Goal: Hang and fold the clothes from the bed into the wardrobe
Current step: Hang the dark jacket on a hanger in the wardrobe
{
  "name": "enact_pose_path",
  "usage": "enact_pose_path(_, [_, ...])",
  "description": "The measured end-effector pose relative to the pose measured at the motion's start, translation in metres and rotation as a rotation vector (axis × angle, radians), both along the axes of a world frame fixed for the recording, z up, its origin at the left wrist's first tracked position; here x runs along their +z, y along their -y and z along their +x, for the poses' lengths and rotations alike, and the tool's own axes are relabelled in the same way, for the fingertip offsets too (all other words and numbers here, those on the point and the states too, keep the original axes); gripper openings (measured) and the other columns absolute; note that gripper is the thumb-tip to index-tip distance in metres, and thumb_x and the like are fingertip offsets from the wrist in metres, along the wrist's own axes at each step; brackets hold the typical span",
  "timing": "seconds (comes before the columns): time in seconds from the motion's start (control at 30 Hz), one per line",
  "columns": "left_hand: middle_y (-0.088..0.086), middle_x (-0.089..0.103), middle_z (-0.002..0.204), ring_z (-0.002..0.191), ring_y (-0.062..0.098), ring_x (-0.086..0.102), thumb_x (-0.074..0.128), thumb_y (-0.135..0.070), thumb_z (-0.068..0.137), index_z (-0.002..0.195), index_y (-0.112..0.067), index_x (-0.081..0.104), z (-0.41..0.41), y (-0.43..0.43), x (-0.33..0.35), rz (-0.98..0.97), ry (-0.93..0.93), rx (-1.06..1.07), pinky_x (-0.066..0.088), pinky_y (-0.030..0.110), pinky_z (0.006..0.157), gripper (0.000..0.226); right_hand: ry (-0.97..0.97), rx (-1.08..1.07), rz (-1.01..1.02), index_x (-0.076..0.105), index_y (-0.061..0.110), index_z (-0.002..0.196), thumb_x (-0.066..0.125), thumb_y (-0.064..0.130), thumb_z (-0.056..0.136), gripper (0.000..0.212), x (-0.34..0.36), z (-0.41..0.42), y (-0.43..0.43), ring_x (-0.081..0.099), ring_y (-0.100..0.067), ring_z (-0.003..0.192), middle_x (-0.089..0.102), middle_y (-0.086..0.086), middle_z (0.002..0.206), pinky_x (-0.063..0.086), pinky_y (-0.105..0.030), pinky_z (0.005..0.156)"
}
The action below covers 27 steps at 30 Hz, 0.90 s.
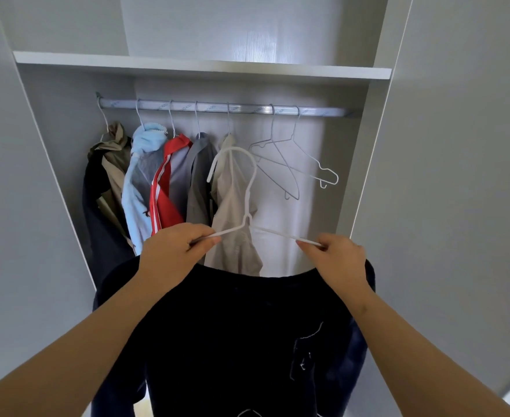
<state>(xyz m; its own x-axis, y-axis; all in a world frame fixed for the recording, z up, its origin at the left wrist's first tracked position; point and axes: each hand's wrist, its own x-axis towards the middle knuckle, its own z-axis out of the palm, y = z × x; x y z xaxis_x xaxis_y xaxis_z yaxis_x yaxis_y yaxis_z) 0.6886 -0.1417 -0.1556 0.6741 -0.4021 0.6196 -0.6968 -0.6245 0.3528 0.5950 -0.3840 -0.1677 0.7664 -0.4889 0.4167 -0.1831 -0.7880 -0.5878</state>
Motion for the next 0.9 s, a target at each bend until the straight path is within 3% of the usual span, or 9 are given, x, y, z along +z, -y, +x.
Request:
enact_pose_path(0.07, [-0.007,0.059,0.065,0.062,0.006,0.053,0.037,-0.07,0.08,0.078,-0.023,0.069,0.006,-0.014,-0.001,0.089,0.03,0.03,0.04,0.015,0.057,0.057,0.009,0.017,0.069,0.037,0.019,0.048,0.06,0.043,0.086,0.05,0.0,0.0,0.005,0.036,-0.013,0.049,0.034,0.007,0.045,0.033,-0.032,0.074])
enact_pose_path(0.13, [-0.006,0.057,0.064,0.062,0.01,0.053,0.023,-0.078,0.071,0.072,-0.022,0.066,0.01,-0.023,-0.002,0.156,0.043,0.103,0.045,0.028,0.057,0.071,0.019,0.014,0.111,0.037,0.02,0.047,0.061,0.041,0.085,0.05,-0.001,0.001,0.005,0.035,-0.012,0.047,0.034,0.008,0.044,0.032,-0.032,0.074])
enact_pose_path(0.3, [-0.003,0.048,0.052,0.05,0.008,0.044,0.051,-0.051,0.086,0.064,-0.013,0.061,0.007,-0.012,-0.009,0.034,-0.021,0.06,0.03,0.02,0.048,0.045,0.041,-0.061,0.018,0.037,0.02,0.049,0.058,0.039,0.087,0.048,0.0,0.005,-0.004,0.04,-0.017,0.056,0.037,0.006,0.048,0.029,-0.034,0.079])
enact_pose_path(0.4, [-0.003,0.048,0.05,0.05,0.01,0.046,0.047,-0.053,0.084,0.065,-0.015,0.062,0.007,-0.01,-0.011,-0.001,-0.037,0.06,0.033,0.024,0.048,0.045,0.012,-0.037,-0.105,0.03,0.019,0.05,0.054,0.036,0.088,0.048,-0.002,0.007,-0.009,0.038,-0.022,0.06,0.036,0.004,0.049,0.025,-0.032,0.073])
enact_pose_path(0.5, [-0.004,0.047,0.048,0.048,0.008,0.046,0.05,-0.053,0.082,0.063,-0.016,0.062,0.006,-0.01,-0.011,-0.034,-0.033,0.059,0.031,0.019,0.046,0.043,-0.02,0.017,-0.096,0.027,0.018,0.051,0.054,0.032,0.089,0.049,-0.001,0.006,0.001,0.033,-0.02,0.053,0.031,0.003,0.048,0.028,-0.029,0.067])
enact_pose_path(0.63, [-0.005,0.05,0.049,0.05,0.008,0.049,0.055,-0.053,0.079,0.062,-0.017,0.06,0.006,-0.007,-0.009,-0.038,-0.024,0.078,0.035,0.02,0.048,0.041,-0.095,-0.035,-0.069,0.03,0.017,0.051,0.052,0.031,0.091,0.048,-0.007,-0.006,0.02,0.033,-0.018,0.05,0.032,0.003,0.046,0.028,-0.028,0.069])
enact_pose_path(0.8, [-0.005,0.048,0.049,0.049,0.006,0.044,0.064,-0.046,0.08,0.058,-0.018,0.056,0.0,0.011,-0.008,-0.031,-0.058,0.03,0.028,0.014,0.047,0.036,-0.112,0.052,-0.279,0.034,0.024,0.057,0.054,0.033,0.086,0.036,-0.005,-0.009,-0.002,0.046,-0.019,0.075,0.042,0.01,0.058,0.026,-0.029,0.077])
enact_pose_path(0.9, [-0.009,0.043,0.049,0.051,0.005,0.044,0.063,-0.048,0.079,0.056,-0.023,0.052,-0.007,0.029,-0.009,0.008,-0.06,-0.039,0.026,0.014,0.049,0.036,-0.089,0.232,-0.069,0.041,0.029,0.064,0.058,0.042,0.086,0.03,0.003,-0.007,-0.018,0.048,-0.009,0.063,0.048,0.011,0.061,0.035,-0.022,0.061])
